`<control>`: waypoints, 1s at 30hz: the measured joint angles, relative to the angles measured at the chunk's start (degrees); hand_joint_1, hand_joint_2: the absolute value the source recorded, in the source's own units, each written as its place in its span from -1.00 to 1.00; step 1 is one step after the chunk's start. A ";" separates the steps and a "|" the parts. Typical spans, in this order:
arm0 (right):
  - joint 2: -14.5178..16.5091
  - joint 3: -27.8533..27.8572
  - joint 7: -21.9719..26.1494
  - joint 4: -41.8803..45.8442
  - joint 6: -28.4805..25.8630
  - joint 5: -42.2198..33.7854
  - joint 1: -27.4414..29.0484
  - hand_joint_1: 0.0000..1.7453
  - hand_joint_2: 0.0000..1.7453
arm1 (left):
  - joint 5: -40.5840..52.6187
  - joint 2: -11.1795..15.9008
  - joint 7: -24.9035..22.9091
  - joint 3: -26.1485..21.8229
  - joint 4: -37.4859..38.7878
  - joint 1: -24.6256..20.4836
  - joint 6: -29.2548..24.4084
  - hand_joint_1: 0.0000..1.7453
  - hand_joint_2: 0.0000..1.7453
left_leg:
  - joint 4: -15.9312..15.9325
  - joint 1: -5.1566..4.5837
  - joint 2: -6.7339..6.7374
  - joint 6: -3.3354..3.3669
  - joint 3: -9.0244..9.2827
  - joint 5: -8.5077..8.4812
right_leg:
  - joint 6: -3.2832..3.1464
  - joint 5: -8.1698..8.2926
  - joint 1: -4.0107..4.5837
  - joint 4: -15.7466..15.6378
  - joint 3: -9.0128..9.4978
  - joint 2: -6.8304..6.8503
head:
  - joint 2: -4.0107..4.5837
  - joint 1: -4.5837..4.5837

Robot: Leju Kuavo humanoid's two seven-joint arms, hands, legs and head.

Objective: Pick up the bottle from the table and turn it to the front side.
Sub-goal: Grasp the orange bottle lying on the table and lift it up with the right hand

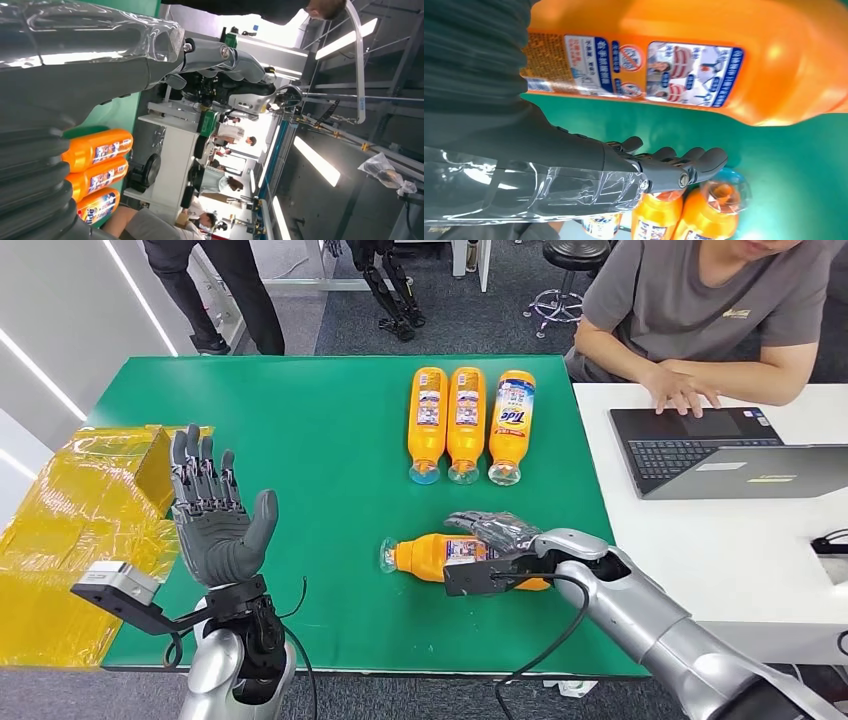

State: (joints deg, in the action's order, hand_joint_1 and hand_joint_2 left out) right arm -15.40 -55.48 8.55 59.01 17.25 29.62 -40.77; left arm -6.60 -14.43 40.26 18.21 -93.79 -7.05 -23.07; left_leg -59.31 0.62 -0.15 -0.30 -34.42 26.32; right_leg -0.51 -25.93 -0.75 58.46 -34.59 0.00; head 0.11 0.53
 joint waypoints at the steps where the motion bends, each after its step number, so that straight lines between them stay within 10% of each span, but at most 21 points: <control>1: -0.32 -0.27 -0.34 -0.09 0.08 0.47 -0.22 -1.00 1.00 | -0.14 0.00 0.00 0.00 0.01 0.00 -0.01 -1.00 1.00 | 0.00 0.00 0.00 0.00 0.00 0.00 | 0.00 0.00 0.00 0.00 0.00 0.00 | 0.00 0.01; 24: -8.11 -3.84 -9.74 3.58 -9.00 13.58 4.09 -1.00 1.00 | -1.59 0.00 0.00 0.00 0.01 0.77 0.91 -1.00 1.00 | 0.00 0.00 -0.03 0.01 0.02 0.02 | 0.02 -0.02 0.00 -0.03 0.01 0.02 | 0.00 -0.01; 25: -8.49 -3.83 -9.79 4.00 -9.18 13.74 4.51 -0.93 1.00 | -1.56 0.00 0.00 0.00 0.01 0.91 1.01 -1.00 1.00 | 0.00 0.00 -0.04 0.01 0.02 0.02 | 0.02 -0.02 0.00 -0.03 0.02 0.03 | 0.00 -0.01; 29: -9.46 -3.20 -9.87 5.56 -10.46 15.25 6.25 0.85 1.00 | -1.32 0.00 0.00 0.00 -0.02 1.30 1.20 -1.00 1.00 | 0.01 0.00 -0.03 0.02 0.03 0.02 | 0.03 -0.02 0.00 -0.03 0.04 0.01 | 0.00 -0.01; 30: -9.52 -2.92 -9.76 5.72 -10.70 15.66 6.63 0.94 1.00 | -1.29 0.00 0.00 0.00 -0.02 1.32 1.20 -1.00 1.00 | 0.01 0.00 -0.03 0.02 0.03 0.02 | 0.03 -0.02 0.00 -0.03 0.04 0.02 | 0.00 -0.01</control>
State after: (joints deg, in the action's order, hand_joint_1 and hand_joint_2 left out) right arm -24.92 -58.40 -1.21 64.73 6.54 45.28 -34.15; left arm -7.89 -14.43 40.26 18.21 -93.81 -5.72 -21.87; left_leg -59.31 0.62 -0.19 -0.29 -34.38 26.34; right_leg -0.48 -25.95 -0.74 58.43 -34.55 0.02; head 0.11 0.52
